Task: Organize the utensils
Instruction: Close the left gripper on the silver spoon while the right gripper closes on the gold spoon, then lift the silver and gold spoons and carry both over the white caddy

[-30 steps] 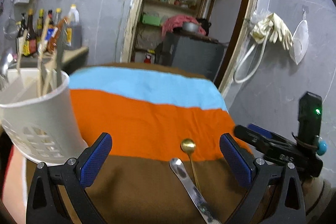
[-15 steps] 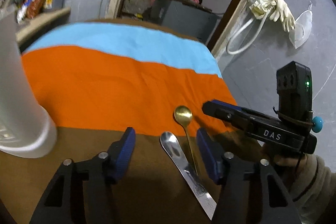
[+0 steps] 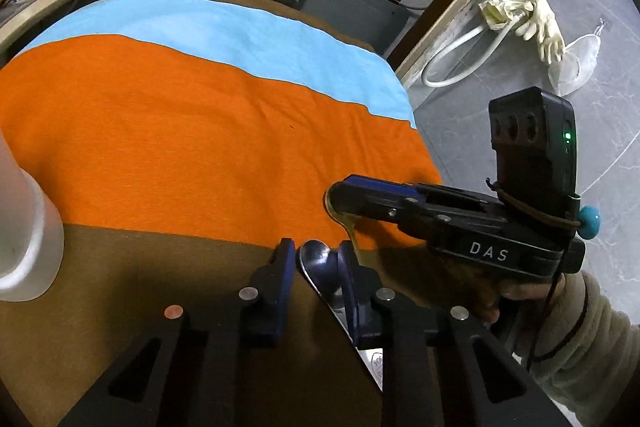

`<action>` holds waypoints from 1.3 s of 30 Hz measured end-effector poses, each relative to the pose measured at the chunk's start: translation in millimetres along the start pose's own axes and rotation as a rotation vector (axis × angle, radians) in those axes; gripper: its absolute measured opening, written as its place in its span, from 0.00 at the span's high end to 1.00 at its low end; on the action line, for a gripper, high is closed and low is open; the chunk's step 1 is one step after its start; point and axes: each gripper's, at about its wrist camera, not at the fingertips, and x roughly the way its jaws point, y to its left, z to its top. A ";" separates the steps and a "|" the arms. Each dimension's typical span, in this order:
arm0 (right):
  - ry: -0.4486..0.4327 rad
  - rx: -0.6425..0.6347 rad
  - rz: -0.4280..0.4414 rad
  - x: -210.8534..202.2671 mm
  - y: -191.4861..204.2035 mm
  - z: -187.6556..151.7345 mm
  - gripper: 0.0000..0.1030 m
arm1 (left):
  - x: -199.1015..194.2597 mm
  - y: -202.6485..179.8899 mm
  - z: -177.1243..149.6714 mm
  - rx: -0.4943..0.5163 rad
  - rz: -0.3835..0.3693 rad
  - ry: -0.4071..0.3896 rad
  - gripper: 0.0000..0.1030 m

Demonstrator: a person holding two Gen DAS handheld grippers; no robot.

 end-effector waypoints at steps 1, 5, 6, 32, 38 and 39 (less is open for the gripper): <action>0.003 -0.002 0.002 0.7 0.6 0.0 0.85 | 0.7 -0.1 0.4 -0.001 -0.003 0.002 0.80; 0.010 -0.001 0.006 3.1 3.4 -0.8 0.93 | 2.9 -2.9 2.1 0.010 0.014 0.008 0.83; 0.011 -0.008 0.001 3.9 5.3 -0.8 0.93 | 3.4 -3.9 3.3 0.012 0.026 0.010 0.87; -0.204 0.082 -0.233 -68.4 24.7 -22.4 0.97 | -44.7 -25.1 14.6 0.008 0.073 -0.137 0.98; -0.323 0.006 -0.361 -102.0 61.9 -24.6 0.98 | -73.1 -35.4 16.8 0.076 0.136 -0.249 0.98; -0.341 -0.013 -0.384 -107.2 70.0 -23.9 0.98 | -77.2 -37.3 17.7 0.085 0.143 -0.265 0.98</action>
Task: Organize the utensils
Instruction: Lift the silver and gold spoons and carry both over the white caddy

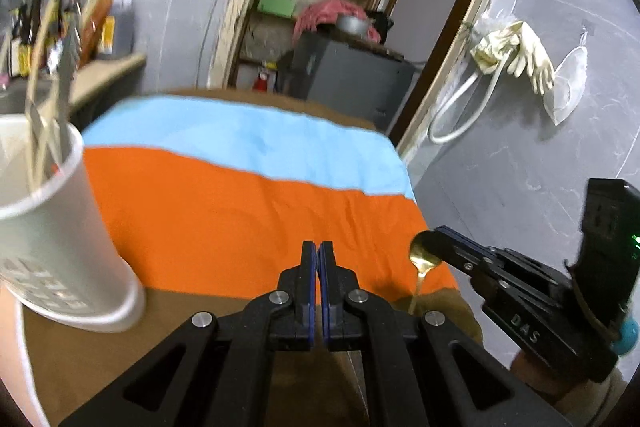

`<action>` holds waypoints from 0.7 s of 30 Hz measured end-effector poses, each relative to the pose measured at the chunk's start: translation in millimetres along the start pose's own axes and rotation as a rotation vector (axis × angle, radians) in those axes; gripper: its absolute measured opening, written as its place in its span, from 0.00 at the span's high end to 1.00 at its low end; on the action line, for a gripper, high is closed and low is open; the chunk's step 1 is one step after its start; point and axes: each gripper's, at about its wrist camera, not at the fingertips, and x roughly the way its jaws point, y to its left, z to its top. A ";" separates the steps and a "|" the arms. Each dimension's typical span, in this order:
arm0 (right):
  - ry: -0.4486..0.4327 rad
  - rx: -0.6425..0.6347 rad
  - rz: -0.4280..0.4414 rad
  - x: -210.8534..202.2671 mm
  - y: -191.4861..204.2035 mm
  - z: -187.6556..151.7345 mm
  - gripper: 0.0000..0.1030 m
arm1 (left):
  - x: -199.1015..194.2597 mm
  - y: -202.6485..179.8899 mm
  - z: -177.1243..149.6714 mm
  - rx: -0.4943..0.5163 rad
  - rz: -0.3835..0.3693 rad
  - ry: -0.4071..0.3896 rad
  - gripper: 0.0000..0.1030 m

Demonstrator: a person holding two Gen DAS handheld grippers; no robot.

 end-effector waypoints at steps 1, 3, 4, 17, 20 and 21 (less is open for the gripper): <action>-0.016 -0.017 -0.017 -4.9 5.7 4.3 0.98 | -4.1 -1.4 2.5 0.009 0.007 -0.018 0.98; -0.053 -0.062 -0.063 -15.0 15.9 10.9 0.98 | -13.4 -4.1 8.2 0.028 0.023 -0.060 0.98; -0.067 -0.073 -0.078 -18.3 19.6 14.8 0.98 | -17.9 -5.4 10.9 0.038 0.034 -0.081 0.98; -0.287 -0.179 -0.271 -80.3 65.9 71.0 0.98 | -67.6 -6.1 51.8 0.073 0.095 -0.263 0.98; -0.331 -0.189 -0.281 -92.5 76.6 87.1 0.98 | -82.8 -4.5 64.0 0.085 0.092 -0.297 0.98; -0.340 -0.191 -0.283 -95.3 79.9 91.8 0.98 | -86.6 -4.7 66.3 0.090 0.092 -0.307 0.98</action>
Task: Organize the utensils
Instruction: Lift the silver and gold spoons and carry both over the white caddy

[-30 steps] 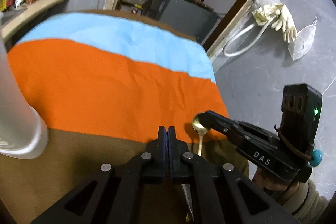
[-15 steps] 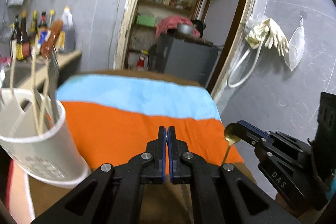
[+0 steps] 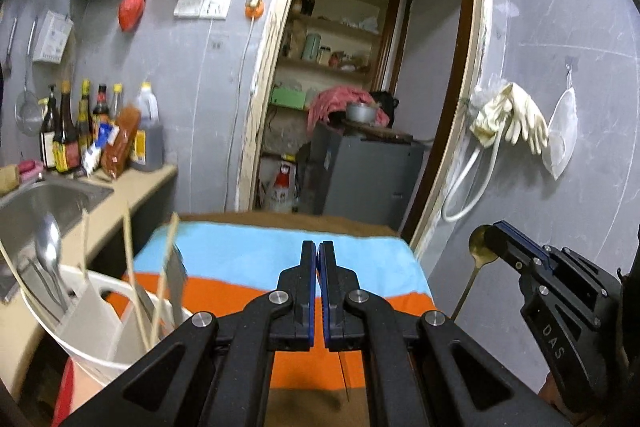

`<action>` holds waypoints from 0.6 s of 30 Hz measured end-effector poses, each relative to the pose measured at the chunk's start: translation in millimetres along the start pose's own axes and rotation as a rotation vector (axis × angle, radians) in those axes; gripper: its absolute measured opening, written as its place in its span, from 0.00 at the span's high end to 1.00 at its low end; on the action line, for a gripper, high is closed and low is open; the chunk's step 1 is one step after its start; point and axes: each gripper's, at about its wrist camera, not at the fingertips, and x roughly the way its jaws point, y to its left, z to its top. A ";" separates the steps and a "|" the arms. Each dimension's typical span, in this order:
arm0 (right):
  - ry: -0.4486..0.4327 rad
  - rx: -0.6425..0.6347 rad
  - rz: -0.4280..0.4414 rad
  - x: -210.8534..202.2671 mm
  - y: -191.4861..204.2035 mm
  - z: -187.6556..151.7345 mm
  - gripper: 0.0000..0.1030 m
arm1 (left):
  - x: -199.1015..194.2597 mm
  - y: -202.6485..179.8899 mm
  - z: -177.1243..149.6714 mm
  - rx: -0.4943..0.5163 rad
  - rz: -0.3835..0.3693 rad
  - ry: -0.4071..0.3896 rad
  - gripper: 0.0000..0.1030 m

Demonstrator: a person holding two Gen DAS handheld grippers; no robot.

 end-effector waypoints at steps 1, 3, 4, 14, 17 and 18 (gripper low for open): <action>-0.014 0.001 -0.002 -2.5 1.0 7.3 0.98 | -4.4 2.1 5.7 0.005 0.000 -0.013 0.98; -0.039 0.001 -0.003 -7.9 2.8 22.4 0.98 | -12.3 5.1 15.3 0.015 0.002 -0.037 0.98; -0.048 -0.001 -0.003 -8.4 4.3 26.0 0.98 | -15.9 6.4 19.3 0.021 0.004 -0.048 0.98; -0.144 0.018 0.051 -14.7 33.4 69.4 0.98 | -64.9 43.4 65.2 0.011 0.016 -0.164 0.98; -0.171 0.031 0.081 -15.2 47.6 80.2 0.98 | -78.2 66.2 77.7 -0.022 0.035 -0.187 0.98; -0.178 0.034 0.088 -15.0 52.4 82.2 0.98 | -82.5 74.3 82.0 -0.031 0.047 -0.195 0.98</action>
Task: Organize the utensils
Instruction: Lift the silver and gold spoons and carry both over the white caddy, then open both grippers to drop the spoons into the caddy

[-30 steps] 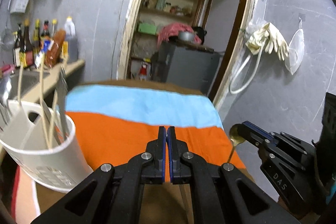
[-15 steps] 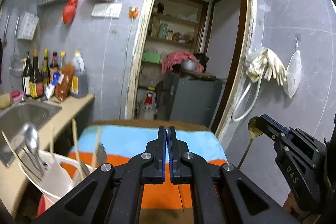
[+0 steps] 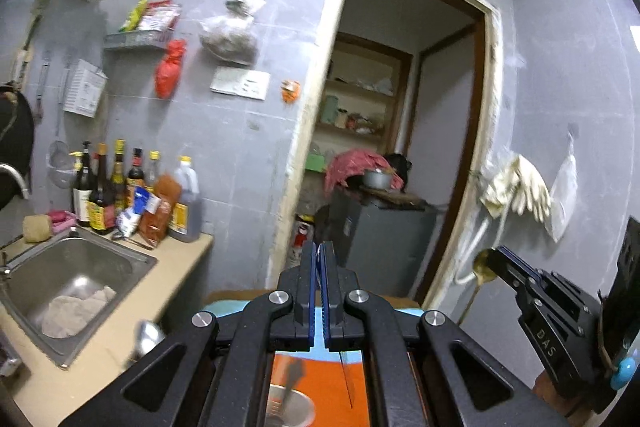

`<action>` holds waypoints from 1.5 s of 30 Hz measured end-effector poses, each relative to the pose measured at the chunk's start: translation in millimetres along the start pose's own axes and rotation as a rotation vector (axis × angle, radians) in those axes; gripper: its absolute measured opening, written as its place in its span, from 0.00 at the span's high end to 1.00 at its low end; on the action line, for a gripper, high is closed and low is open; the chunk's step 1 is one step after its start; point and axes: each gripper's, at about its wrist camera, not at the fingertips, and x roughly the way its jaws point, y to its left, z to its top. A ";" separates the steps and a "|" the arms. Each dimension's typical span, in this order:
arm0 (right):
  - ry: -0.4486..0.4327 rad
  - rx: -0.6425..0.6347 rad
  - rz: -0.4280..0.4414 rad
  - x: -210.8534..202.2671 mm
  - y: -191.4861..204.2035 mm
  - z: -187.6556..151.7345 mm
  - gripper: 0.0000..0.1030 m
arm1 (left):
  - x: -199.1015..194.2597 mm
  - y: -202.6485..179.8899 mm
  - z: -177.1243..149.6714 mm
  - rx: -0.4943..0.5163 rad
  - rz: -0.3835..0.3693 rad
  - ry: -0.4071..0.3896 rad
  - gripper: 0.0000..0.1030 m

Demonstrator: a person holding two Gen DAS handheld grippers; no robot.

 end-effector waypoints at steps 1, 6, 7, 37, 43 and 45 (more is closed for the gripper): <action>-0.010 0.002 0.009 1.6 6.5 3.1 0.98 | -3.2 8.3 5.4 -0.004 0.015 -0.009 0.98; -0.037 -0.008 0.050 11.1 35.7 10.8 0.98 | -15.1 44.1 22.2 0.008 0.096 -0.041 0.98; -0.038 -0.013 0.056 13.3 40.2 10.3 0.98 | -16.7 51.5 24.3 0.014 0.116 -0.042 0.98; 0.155 -0.199 0.028 77.5 134.3 -74.1 0.98 | 18.4 123.3 -46.0 0.067 0.181 0.118 0.97; 0.184 -0.165 0.039 78.7 132.6 -79.0 0.97 | 23.7 123.8 -53.5 0.054 0.151 0.152 0.97; 0.195 -0.158 0.046 79.1 133.1 -79.8 0.97 | 24.8 123.6 -54.9 0.048 0.138 0.165 0.97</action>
